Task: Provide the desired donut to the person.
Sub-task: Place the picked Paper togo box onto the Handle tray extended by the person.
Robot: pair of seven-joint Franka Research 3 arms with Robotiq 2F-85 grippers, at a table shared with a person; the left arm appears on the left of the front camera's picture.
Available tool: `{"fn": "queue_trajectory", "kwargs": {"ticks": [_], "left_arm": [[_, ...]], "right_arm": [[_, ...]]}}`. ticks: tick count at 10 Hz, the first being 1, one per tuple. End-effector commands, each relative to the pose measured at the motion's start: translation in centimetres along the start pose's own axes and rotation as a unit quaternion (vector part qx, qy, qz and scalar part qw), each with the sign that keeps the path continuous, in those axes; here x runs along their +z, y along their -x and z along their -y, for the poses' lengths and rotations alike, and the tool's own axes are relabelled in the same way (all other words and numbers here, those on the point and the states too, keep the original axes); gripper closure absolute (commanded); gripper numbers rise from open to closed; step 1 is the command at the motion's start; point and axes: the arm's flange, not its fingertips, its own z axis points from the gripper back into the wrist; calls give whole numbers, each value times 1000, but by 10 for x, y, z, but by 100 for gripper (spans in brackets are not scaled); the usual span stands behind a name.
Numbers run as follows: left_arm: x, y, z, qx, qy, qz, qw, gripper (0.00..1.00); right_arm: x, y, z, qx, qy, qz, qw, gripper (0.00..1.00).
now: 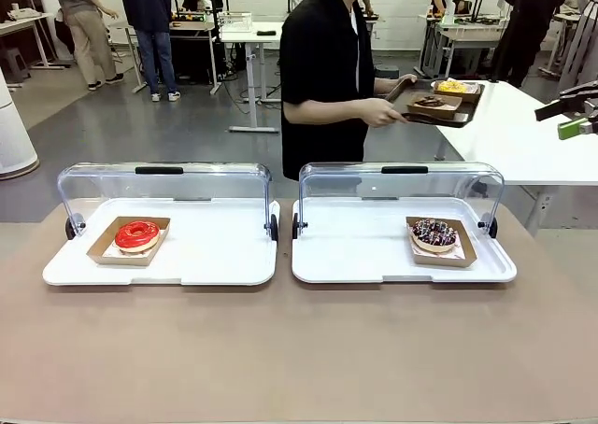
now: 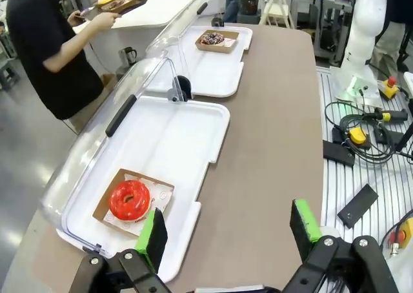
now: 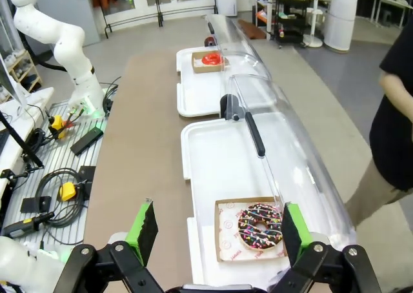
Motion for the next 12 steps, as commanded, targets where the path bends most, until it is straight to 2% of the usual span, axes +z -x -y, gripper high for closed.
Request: {"fn": "queue_trajectory", "kwargs": {"ticks": [1, 3, 4, 12], "left_arm": [[3, -4, -20, 14, 5, 18, 1000, 0], [-6, -14, -30, -10, 30, 5, 999, 0], [-1, 3, -14, 13, 4, 4, 1000, 0], [-1, 3, -14, 13, 4, 4, 1000, 0]], "right_arm": [[-1, -2, 0, 1, 1, 5, 1000, 0], [-1, -2, 0, 1, 1, 5, 1000, 0], [-1, -2, 0, 1, 1, 5, 1000, 0], [-1, -2, 0, 1, 1, 5, 1000, 0]]}}
